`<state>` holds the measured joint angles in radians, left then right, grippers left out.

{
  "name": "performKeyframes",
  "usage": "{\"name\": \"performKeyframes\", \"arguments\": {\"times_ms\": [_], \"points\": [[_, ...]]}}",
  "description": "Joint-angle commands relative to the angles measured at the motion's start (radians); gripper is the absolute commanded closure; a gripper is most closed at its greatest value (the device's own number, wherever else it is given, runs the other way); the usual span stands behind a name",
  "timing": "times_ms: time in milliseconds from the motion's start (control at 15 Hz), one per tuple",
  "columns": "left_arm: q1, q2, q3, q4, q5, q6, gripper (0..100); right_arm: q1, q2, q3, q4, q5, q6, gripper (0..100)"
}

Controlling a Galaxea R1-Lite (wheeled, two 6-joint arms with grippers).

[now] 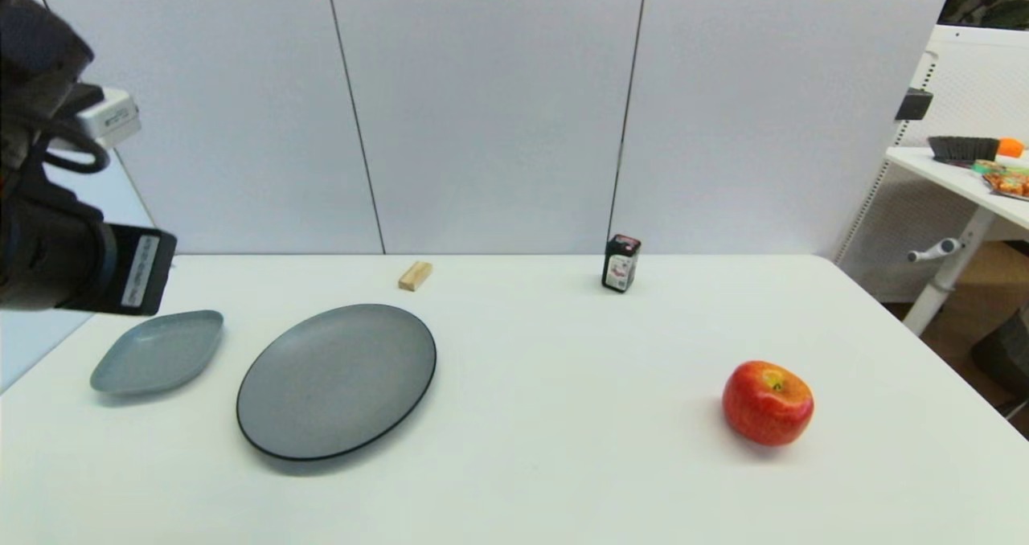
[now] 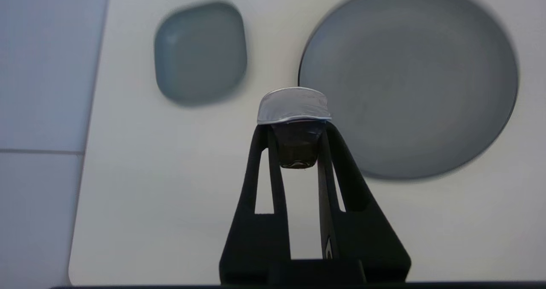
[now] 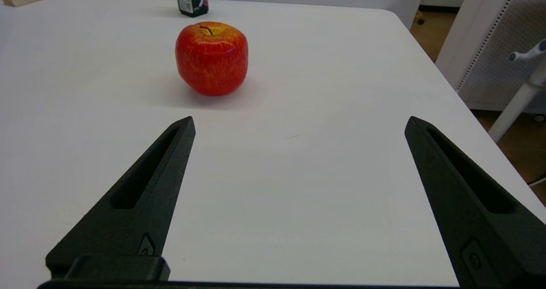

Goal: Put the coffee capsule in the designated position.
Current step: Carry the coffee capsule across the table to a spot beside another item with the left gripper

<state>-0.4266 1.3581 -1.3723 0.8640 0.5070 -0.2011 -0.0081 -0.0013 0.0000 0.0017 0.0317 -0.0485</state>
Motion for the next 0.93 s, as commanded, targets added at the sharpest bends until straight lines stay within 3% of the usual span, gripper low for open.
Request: {"name": "performKeyframes", "arguments": {"times_ms": [67,267,533,933], "points": [[0.014,-0.16,0.282,-0.057,-0.157,0.005,100,0.0,-0.002,0.0,0.0,0.001,-0.001,0],[0.012,-0.206,0.493,-0.158,-0.237,0.009,100,-0.001,-0.002,0.0,0.001,0.001,-0.001,0],[0.011,-0.22,0.667,-0.254,-0.245,0.008,100,-0.001,-0.002,0.0,0.001,0.001,-0.001,0],[-0.02,-0.131,0.714,-0.318,-0.32,0.006,100,0.0,-0.002,0.0,0.0,0.001,-0.001,0]]}}
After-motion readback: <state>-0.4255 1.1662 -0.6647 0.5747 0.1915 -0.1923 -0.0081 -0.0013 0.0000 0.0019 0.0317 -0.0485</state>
